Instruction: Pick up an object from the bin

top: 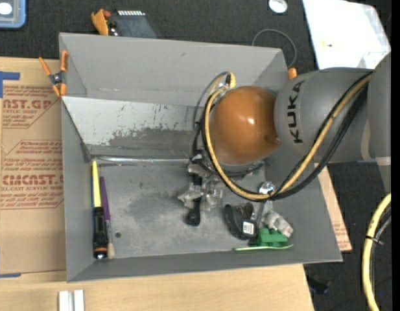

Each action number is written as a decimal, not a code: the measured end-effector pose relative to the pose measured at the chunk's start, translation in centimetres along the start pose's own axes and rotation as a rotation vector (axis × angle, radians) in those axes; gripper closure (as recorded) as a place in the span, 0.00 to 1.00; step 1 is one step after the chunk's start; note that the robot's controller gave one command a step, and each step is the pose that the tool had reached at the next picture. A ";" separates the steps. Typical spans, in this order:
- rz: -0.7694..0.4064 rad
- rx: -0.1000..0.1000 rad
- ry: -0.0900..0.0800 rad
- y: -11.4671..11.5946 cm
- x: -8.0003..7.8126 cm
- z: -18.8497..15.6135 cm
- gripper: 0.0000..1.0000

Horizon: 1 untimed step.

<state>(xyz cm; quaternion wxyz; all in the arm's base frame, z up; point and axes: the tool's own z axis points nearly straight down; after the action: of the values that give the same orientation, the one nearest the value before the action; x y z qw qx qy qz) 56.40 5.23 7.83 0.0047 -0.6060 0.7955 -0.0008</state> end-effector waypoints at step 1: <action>0.001 -0.001 -0.001 0.1 -0.1 -1.3 1.00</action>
Offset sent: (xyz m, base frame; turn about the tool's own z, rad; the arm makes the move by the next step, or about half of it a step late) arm -0.0003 0.0006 0.0133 0.0006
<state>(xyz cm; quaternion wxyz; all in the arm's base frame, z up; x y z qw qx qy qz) 56.36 5.32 9.10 0.0050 -0.6057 0.7957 -0.0001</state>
